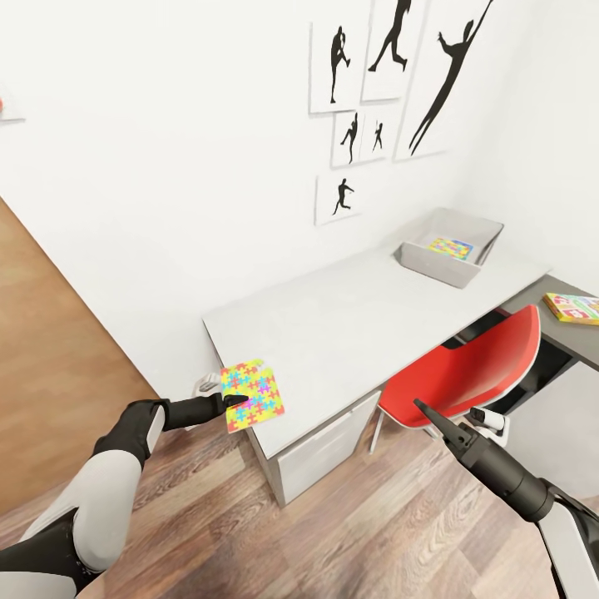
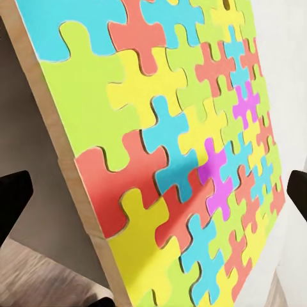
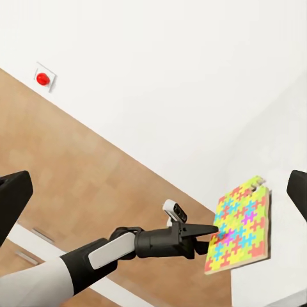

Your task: Put all the toys in the child's room - the three board games (two on the bed and one on the table), the two jigsaw puzzles on the table, and the tennis ball on the table - inside the toy box on the table in the child's room.

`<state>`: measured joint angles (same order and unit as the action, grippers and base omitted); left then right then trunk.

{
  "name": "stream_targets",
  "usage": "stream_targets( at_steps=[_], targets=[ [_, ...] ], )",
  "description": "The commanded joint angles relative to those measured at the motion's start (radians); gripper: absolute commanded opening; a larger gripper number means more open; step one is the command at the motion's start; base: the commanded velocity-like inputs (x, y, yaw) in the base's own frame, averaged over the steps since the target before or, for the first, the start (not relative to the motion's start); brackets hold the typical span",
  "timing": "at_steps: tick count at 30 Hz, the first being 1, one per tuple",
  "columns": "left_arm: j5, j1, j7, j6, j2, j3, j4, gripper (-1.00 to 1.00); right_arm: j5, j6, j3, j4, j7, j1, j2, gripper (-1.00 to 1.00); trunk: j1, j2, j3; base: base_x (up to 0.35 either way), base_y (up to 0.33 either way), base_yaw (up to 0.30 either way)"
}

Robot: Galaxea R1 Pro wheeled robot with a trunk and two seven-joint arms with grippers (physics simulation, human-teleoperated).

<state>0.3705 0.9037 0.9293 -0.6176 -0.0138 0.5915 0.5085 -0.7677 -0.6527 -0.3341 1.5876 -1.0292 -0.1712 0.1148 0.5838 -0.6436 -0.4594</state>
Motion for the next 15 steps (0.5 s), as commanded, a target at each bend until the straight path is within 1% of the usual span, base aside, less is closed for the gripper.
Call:
stream_targets(
  at_steps=[1, 15],
  targets=[
    [0.009, 0.001, 0.008, -0.007, 0.001, 0.008, 0.001, 1.00, -0.005, -0.007, 0.000, 0.000, 0.000, -0.001, 0.000, 1.00, 0.004, -0.008, -0.004, 0.000, 0.000, 0.000],
    [0.010, 0.001, 0.008, -0.007, 0.003, 0.008, 0.001, 1.00, -0.005, -0.007, 0.001, 0.000, 0.000, -0.001, 0.000, 1.00, 0.004, -0.008, -0.004, 0.000, 0.000, 0.000]
  ],
)
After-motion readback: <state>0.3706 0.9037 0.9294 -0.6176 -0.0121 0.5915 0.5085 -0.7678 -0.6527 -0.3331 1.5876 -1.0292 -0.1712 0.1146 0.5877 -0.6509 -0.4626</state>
